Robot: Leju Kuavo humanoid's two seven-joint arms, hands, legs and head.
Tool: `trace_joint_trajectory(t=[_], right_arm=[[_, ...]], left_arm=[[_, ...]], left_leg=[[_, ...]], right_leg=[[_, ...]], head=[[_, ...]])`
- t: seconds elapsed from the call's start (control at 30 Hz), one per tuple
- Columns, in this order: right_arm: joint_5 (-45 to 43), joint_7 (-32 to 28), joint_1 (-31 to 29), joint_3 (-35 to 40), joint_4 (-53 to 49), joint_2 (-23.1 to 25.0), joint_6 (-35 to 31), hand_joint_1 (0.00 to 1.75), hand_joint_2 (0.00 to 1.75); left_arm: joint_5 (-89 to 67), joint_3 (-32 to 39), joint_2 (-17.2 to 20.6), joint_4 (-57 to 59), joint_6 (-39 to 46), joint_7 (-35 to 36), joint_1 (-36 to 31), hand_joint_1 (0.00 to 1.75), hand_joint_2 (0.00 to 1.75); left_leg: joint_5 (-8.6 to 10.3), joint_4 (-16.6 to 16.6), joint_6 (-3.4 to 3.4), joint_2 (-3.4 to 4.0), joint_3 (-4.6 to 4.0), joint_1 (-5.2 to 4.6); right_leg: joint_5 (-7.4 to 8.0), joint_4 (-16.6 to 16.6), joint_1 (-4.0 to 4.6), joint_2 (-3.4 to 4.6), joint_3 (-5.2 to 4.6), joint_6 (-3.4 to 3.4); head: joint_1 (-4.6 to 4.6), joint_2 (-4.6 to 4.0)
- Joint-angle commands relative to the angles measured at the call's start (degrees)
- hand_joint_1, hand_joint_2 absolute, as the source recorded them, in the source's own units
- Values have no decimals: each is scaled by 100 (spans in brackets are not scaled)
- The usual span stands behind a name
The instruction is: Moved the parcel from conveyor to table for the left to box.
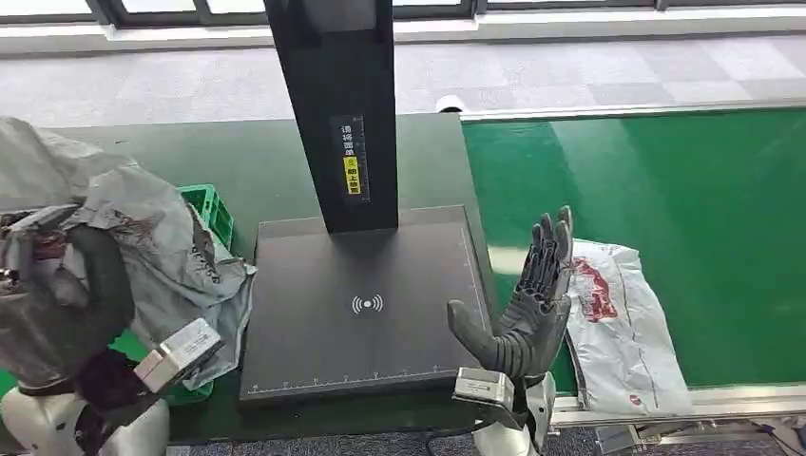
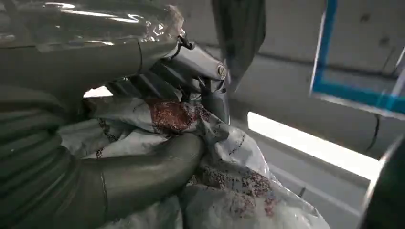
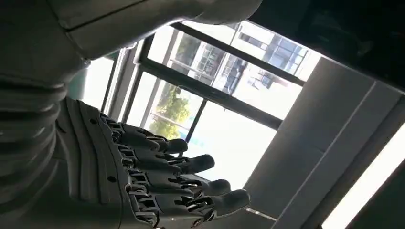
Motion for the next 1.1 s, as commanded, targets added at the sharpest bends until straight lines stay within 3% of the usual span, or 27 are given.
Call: trace_joint_trajectory(t=[0.03,1.1], right_arm=[[21,2,108,-319,-17,115,13,0,175],[21,2,108,-319,-17,115,13,0,175]], left_arm=[[512,1038,-186,-629,-19,-405,-231,175,175],[512,1038,-186,-629,-19,-405,-231,175,175]], left_leg=[[2,-4,-1,5,5,1],[3,-6,-1,-5,11,2]], right_leg=[[2,-2,3,1,1,-6],[1,-7,4,-10,11,-6]], head=[[0,0],[0,0]])
